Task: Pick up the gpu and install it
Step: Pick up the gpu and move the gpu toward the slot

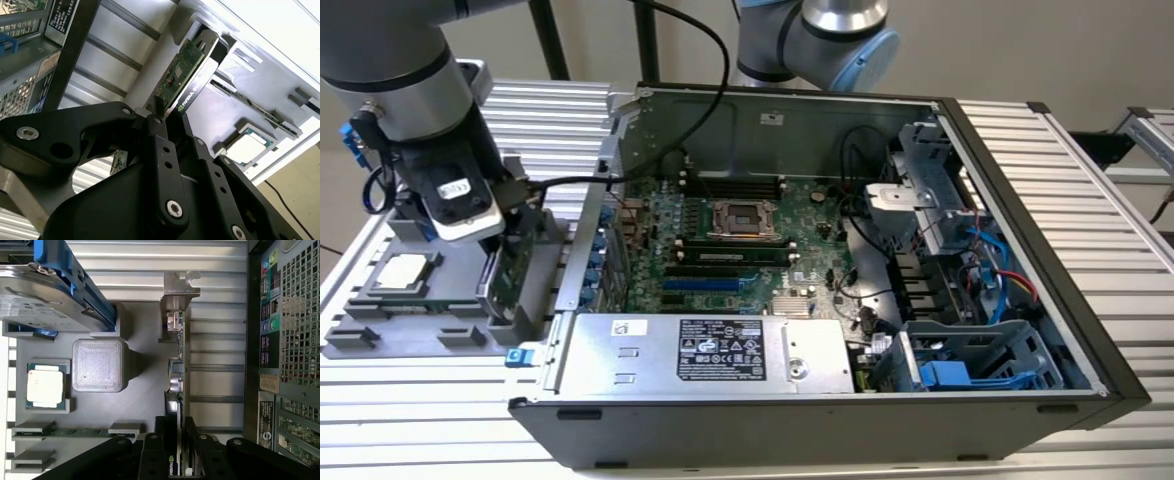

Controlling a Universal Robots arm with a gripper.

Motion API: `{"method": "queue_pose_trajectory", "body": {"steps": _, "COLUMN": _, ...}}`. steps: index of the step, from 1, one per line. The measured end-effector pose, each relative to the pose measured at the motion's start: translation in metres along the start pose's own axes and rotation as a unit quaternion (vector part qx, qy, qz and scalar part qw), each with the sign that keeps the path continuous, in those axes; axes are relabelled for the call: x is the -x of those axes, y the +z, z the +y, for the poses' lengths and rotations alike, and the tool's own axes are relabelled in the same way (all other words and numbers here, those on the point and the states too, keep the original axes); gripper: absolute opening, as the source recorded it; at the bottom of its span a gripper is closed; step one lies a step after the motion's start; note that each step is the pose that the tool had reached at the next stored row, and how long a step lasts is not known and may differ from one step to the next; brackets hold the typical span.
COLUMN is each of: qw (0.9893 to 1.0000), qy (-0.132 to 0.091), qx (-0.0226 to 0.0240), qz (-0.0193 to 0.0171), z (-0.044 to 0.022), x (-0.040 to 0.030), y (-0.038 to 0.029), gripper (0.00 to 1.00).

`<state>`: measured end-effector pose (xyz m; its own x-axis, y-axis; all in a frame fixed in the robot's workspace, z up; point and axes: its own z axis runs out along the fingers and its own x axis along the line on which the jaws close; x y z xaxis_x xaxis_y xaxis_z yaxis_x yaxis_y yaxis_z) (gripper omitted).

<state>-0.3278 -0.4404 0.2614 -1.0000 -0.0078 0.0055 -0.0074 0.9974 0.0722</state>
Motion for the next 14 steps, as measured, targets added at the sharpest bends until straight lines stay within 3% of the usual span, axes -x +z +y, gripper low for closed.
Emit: {"method": "queue_pose_trajectory", "body": {"steps": 14, "qw": 1.0000, "qy": 0.000, "qx": 0.0001, "qz": -0.0001, "z": 0.0003, "x": 0.0000, "y": -0.0040, "gripper": 0.00}}
